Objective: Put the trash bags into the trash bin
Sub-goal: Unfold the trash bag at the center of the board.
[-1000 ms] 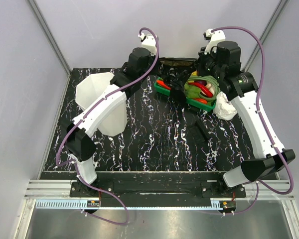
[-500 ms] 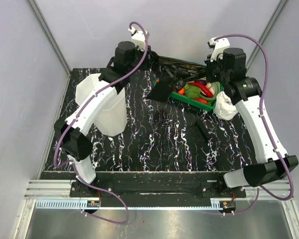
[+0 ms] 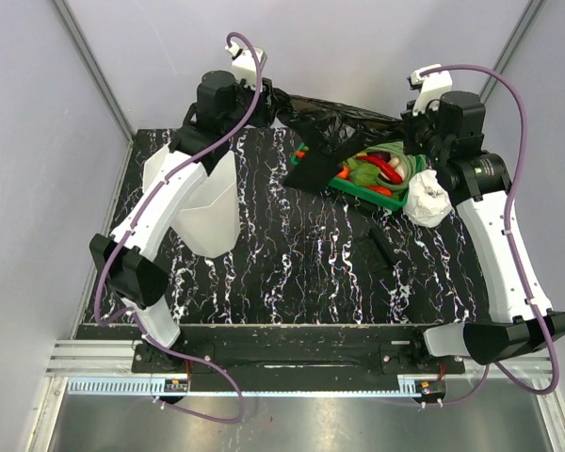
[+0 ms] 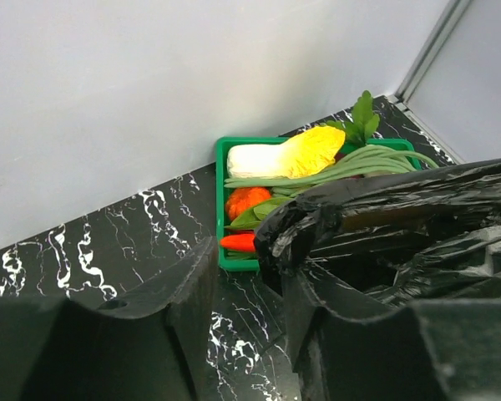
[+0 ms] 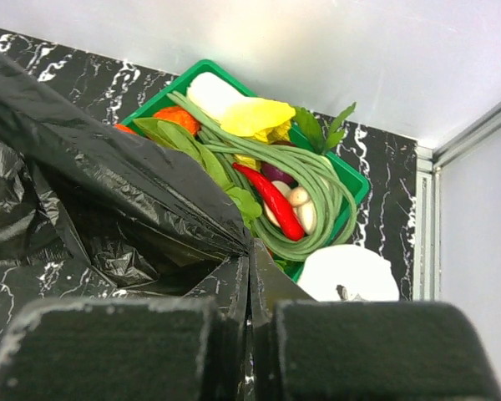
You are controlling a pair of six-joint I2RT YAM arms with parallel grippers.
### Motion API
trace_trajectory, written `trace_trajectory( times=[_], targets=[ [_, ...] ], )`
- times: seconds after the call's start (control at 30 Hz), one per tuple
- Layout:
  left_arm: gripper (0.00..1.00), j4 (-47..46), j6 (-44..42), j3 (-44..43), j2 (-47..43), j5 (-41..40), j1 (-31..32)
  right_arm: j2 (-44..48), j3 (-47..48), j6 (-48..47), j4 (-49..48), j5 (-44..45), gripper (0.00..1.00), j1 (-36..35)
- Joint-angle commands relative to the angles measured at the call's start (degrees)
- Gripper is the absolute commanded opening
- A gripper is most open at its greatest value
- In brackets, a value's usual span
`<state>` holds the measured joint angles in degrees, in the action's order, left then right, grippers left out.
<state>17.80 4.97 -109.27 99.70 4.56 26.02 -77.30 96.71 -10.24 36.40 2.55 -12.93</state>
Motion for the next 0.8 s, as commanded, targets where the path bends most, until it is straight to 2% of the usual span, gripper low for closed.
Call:
trace_trajectory(
  times=[0.0,0.07,0.23,0.47,0.6,0.67,0.73,0.77],
  targets=[
    [0.43,-2.78,-0.67,0.55,-4.42,4.49,-1.32,1.10,2.25,-1.54,0.25,2.29,0.00,3.25],
    [0.49,-2.51,-0.32,0.47,-4.78,6.16,-2.98,0.75,3.05,-1.80,0.25,2.55,0.00,4.84],
    [0.52,-1.19,1.35,0.11,-5.22,9.94,-7.38,0.39,3.75,-3.03,-0.81,2.55,0.00,8.35],
    [0.63,0.04,-0.31,2.48,-6.89,15.55,-8.09,0.48,4.37,-2.41,-0.98,0.45,0.00,8.62],
    [0.78,-1.54,2.75,2.67,-7.50,27.49,-7.83,1.27,4.45,-0.92,-0.72,-11.04,0.00,8.53],
    [0.91,-1.37,3.38,-0.13,-6.37,33.65,-6.61,-0.04,7.08,-1.53,2.95,-19.99,0.00,8.53],
    [0.99,1.34,0.15,-3.65,-4.70,34.99,-3.98,-2.14,10.68,-2.50,7.87,-28.35,0.00,8.53],
    [0.99,3.01,-1.96,-4.88,-3.99,34.30,-2.05,-2.94,12.26,-2.59,10.07,-31.00,0.00,8.53]
  ],
)
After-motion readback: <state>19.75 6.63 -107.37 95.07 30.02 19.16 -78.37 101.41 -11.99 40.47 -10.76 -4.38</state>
